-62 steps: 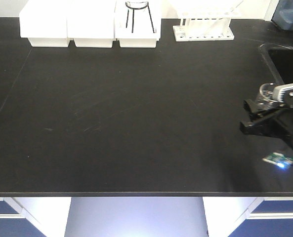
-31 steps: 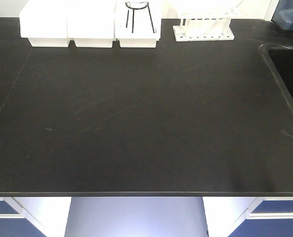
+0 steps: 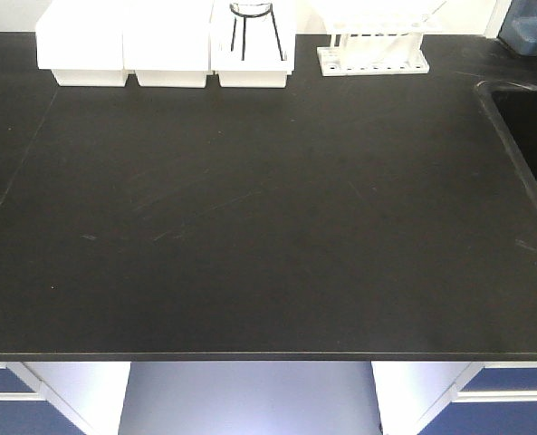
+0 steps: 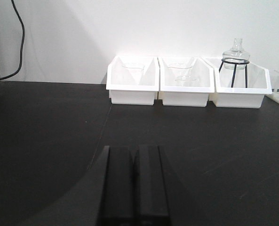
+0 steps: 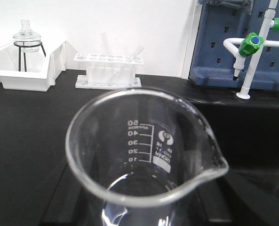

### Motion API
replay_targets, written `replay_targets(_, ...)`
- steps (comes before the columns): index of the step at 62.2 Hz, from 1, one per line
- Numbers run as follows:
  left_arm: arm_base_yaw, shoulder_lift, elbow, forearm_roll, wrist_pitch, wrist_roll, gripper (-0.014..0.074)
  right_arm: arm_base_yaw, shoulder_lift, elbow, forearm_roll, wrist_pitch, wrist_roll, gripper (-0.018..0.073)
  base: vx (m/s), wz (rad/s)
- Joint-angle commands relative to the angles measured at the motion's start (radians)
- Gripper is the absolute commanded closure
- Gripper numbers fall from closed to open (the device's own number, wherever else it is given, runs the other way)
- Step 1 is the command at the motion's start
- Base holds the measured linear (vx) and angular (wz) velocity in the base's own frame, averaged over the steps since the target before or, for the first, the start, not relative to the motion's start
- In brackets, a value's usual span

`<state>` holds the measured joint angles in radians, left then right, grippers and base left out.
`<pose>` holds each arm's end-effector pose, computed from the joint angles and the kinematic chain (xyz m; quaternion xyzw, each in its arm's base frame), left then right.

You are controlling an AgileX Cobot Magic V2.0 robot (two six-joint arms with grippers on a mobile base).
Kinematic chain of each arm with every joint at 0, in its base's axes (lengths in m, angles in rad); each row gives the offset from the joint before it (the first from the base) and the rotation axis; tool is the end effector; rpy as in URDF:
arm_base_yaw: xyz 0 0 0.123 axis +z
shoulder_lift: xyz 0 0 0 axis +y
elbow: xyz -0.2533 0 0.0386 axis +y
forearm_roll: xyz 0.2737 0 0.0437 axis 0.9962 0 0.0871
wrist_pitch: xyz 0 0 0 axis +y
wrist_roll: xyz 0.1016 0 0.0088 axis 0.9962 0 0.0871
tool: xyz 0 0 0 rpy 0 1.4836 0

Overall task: Grab beaker and place in storage area
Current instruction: 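Lift the beaker off the bench with the right gripper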

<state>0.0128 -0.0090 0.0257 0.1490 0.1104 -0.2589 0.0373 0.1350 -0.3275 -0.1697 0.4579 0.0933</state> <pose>0.1226 0.0032 0.1944 -0.0502 0.7189 -0.0281 0.6927 0.1149 -0.0033 0.2731 -0.0129 0.7651 -0.0356 0.6428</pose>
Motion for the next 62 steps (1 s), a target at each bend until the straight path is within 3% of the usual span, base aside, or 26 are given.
replay_targets(1, -0.006, -0.019, 0.022, -0.006, -0.085, -0.006, 0.0605, -0.003, 0.011, -0.027, -0.01, -0.08, 0.0, 0.0563, 0.0, 0.0)
replay_targets(62, -0.006, -0.019, 0.022, -0.006, -0.085, -0.006, 0.0605, -0.003, 0.011, -0.027, -0.01, -0.08, 0.0, 0.0563, -0.01, 0.0)
